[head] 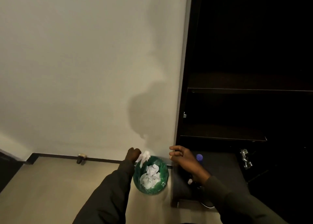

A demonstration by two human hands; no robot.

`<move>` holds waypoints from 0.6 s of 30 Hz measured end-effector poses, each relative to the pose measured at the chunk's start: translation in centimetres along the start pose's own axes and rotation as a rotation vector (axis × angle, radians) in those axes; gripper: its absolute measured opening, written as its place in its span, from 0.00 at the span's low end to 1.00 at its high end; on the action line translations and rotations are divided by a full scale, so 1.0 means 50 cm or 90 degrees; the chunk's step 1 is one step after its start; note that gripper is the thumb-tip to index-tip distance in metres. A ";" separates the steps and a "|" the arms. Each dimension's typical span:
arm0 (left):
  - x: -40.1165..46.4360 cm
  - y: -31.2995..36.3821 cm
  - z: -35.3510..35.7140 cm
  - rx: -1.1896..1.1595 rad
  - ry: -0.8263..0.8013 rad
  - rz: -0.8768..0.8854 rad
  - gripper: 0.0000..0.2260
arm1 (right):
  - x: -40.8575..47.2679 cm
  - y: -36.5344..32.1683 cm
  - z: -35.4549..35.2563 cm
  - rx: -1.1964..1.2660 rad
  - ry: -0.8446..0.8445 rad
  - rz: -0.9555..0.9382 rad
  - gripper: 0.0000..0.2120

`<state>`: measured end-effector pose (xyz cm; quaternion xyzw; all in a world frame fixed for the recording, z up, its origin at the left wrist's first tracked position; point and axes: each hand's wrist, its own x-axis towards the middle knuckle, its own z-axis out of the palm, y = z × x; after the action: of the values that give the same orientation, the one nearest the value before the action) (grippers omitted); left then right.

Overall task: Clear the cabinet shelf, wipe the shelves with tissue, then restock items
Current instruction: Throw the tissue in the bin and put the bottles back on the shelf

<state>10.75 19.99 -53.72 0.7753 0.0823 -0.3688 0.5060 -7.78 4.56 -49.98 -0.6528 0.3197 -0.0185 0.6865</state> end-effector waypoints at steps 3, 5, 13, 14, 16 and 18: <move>0.020 0.005 -0.003 -0.004 0.004 -0.046 0.12 | -0.009 0.005 -0.029 0.033 0.019 -0.001 0.14; 0.041 0.002 -0.002 -0.028 0.025 -0.031 0.10 | -0.011 0.010 -0.044 0.070 0.052 0.003 0.11; -0.060 0.033 0.083 -0.095 -0.005 0.136 0.05 | -0.026 -0.016 -0.045 0.131 0.068 -0.023 0.08; -0.074 0.033 0.096 -0.102 -0.015 0.164 0.07 | -0.035 -0.022 -0.043 0.130 0.060 -0.029 0.07; -0.104 0.056 0.112 -0.125 -0.035 0.190 0.09 | -0.044 -0.042 -0.042 0.130 0.050 -0.040 0.08; -0.132 0.074 0.120 -0.151 -0.046 0.217 0.10 | -0.058 -0.057 -0.044 0.140 0.052 -0.050 0.09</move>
<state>4.97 14.80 -47.99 0.6992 -0.0250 -0.2930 0.6516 -10.00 3.47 -46.08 -0.5843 0.3175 -0.1070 0.7391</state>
